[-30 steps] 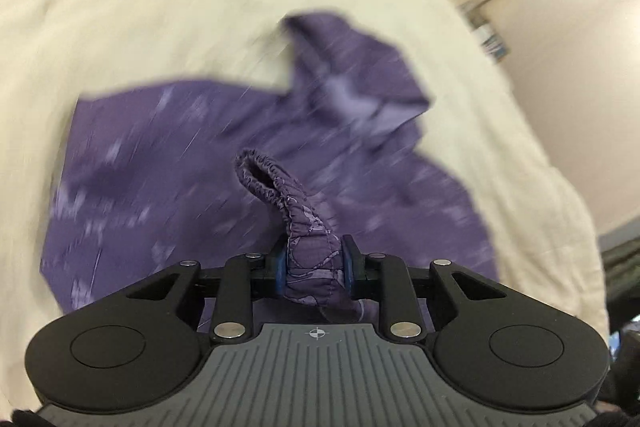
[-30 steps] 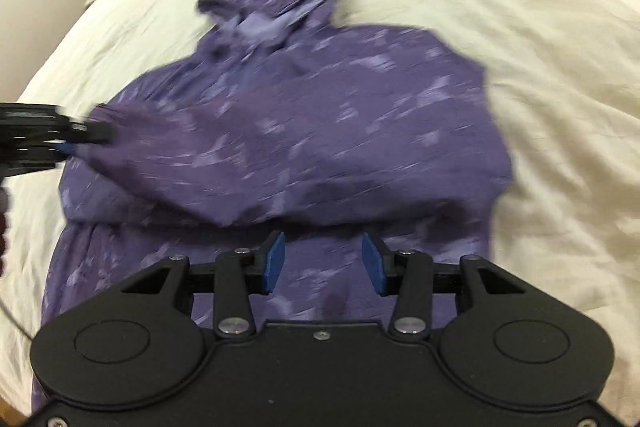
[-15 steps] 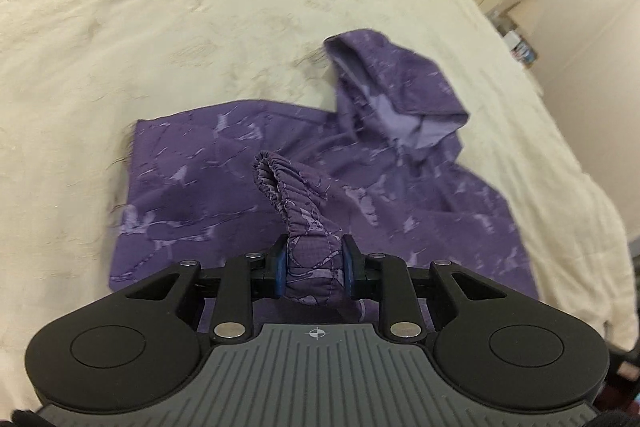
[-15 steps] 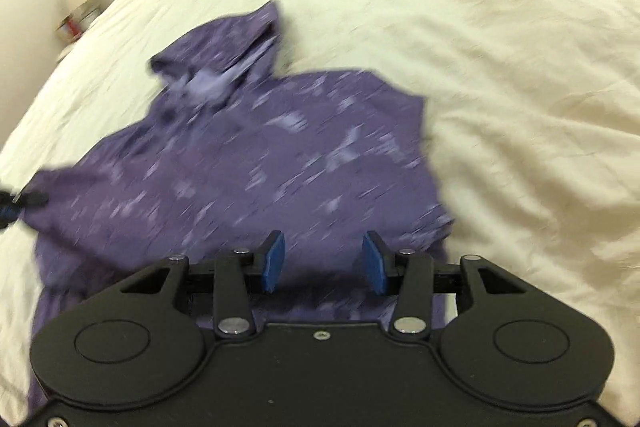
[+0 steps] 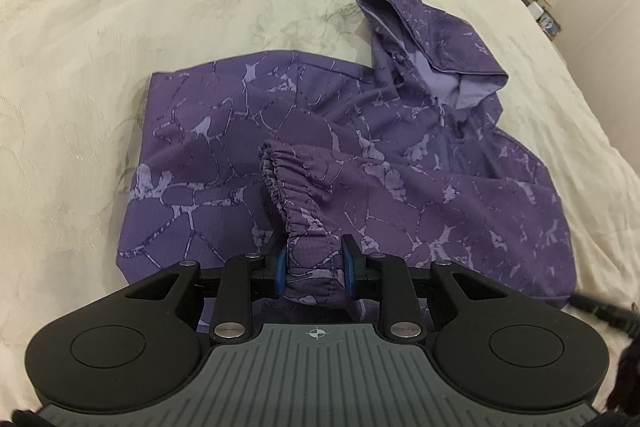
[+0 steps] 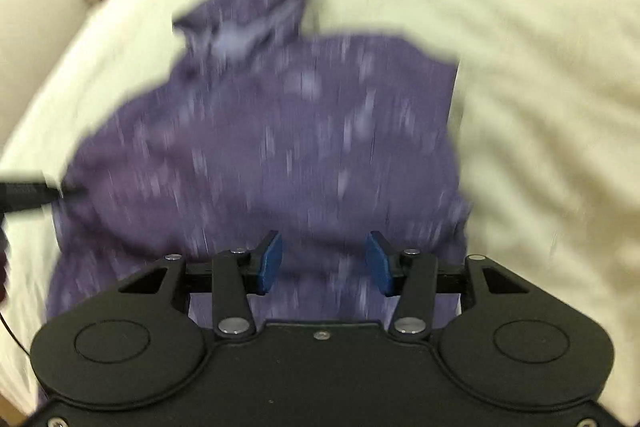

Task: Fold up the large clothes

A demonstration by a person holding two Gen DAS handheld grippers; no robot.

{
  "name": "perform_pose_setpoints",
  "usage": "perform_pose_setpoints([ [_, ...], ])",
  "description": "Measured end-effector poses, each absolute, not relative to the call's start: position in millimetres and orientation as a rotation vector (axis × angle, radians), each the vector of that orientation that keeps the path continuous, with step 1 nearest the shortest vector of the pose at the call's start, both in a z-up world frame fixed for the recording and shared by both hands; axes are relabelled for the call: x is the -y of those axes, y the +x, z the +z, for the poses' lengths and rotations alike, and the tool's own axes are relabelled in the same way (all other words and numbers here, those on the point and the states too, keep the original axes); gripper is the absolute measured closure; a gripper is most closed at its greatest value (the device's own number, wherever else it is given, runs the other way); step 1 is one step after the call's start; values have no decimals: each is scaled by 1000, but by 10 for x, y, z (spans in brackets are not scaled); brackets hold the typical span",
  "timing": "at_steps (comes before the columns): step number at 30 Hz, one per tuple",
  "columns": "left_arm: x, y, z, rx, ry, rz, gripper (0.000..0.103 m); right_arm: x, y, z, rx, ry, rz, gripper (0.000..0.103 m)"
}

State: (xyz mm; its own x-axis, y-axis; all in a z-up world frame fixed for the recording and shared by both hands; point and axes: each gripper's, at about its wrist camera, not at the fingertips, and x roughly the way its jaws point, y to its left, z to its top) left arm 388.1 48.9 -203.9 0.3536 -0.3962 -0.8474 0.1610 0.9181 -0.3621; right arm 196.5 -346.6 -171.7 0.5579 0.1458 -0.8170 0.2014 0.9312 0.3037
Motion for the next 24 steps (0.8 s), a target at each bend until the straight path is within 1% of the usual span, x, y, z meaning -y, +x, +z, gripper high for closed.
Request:
perform_pose_setpoints([
  [2,-488,3894,-2078,-1164,-243,-359,77,3529,2110,-1658,-951,414,-52,47],
  [5,-468,3935,-2126,-1168,-241,-352,76,3638,2369,-1746,-959,420,-60,47],
  [9,-454,3996,-2180,-1179,-223,-362,66,3810,2601,-2067,-1064,406,-195,47],
  [10,-462,4009,-2174,-1188,-227,-373,65,3858,2609,-2100,-1085,385,-246,47],
  [11,-472,4014,-2150,-1195,-230,-379,60,3896,2621,-2089,-1094,369,-288,47],
  [12,-483,4013,-2105,-1197,-230,-383,53,3920,2616,-2042,-1083,371,-299,47],
  [13,-494,3995,-2032,-1180,-227,-387,51,3934,2596,-1961,-1055,377,-291,47],
  [14,-510,3976,-1948,-1156,-221,-392,45,3930,2584,-1877,-1028,373,-279,47],
  [15,-520,3965,-1859,-1131,-212,-399,43,3922,2578,-1794,-1006,362,-265,47],
  [17,-523,3988,-1677,-1081,-194,-422,42,3885,2610,-1619,-964,345,-219,46],
  [19,-484,4096,-1543,-1040,-167,-439,38,3838,2710,-1491,-932,333,-167,44],
  [21,-405,4265,-1475,-1013,-144,-459,36,3768,2930,-1397,-910,310,-117,44],
  [24,-227,4589,-1456,-978,-100,-475,36,3675,3282,-1346,-897,260,-65,44],
])
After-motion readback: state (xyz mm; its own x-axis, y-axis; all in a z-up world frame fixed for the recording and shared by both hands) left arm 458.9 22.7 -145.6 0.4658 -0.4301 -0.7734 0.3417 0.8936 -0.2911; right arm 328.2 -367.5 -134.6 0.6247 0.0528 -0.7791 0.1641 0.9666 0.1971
